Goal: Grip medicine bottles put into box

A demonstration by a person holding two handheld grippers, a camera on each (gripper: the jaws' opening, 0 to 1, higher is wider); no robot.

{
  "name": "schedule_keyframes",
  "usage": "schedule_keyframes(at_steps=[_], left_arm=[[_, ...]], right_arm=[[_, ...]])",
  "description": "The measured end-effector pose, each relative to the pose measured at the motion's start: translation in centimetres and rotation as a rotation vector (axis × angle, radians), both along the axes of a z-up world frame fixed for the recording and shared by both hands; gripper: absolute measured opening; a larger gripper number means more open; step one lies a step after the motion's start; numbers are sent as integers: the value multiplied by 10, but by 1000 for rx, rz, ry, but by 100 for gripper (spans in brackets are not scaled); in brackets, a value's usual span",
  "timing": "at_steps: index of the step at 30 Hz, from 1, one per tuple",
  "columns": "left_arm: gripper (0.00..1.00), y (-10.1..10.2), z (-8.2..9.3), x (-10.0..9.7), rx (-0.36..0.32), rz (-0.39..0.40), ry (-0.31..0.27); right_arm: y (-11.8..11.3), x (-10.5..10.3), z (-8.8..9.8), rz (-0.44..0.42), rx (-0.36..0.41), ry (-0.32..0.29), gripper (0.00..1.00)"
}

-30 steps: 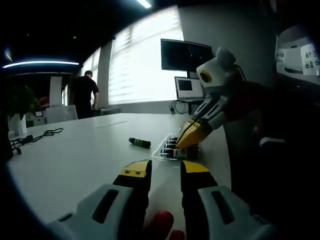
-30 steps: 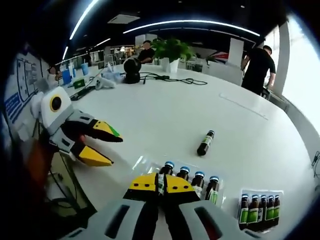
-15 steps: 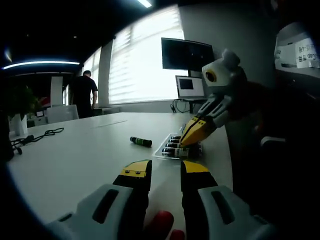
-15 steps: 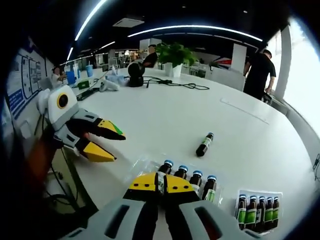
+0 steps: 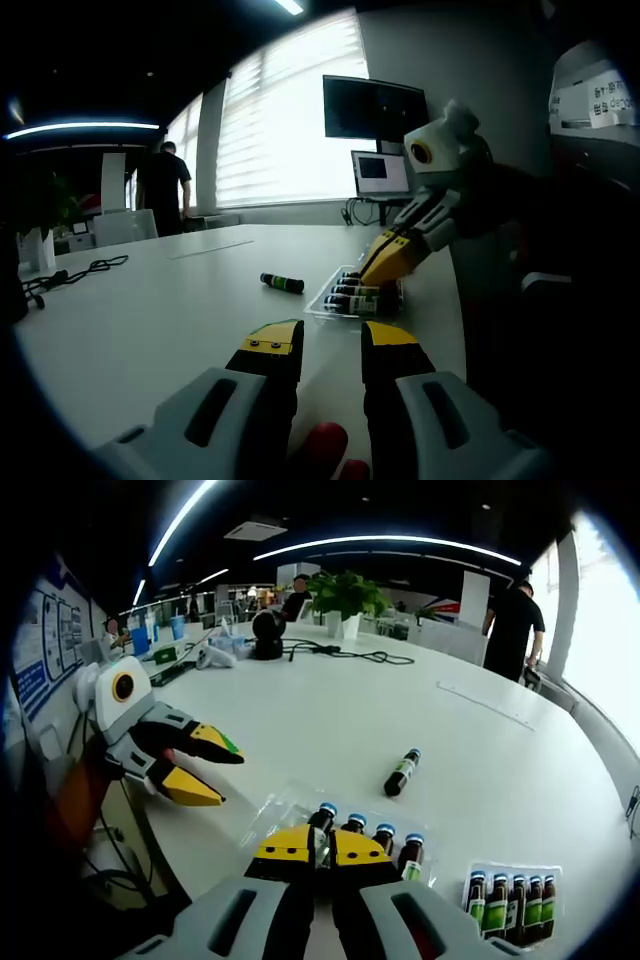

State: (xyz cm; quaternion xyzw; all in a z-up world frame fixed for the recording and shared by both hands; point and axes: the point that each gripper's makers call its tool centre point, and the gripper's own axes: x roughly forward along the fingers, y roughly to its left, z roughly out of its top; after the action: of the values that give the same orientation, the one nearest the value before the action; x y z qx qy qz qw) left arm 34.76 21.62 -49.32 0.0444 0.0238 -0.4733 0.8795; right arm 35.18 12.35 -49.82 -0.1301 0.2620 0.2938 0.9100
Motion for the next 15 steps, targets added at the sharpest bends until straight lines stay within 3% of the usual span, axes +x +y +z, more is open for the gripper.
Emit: schedule_keyframes(at_steps=[15], left_arm=[[18,0,0,1,-2,-1,1]], right_arm=[[-14,13,9,-60,29,-27,3]])
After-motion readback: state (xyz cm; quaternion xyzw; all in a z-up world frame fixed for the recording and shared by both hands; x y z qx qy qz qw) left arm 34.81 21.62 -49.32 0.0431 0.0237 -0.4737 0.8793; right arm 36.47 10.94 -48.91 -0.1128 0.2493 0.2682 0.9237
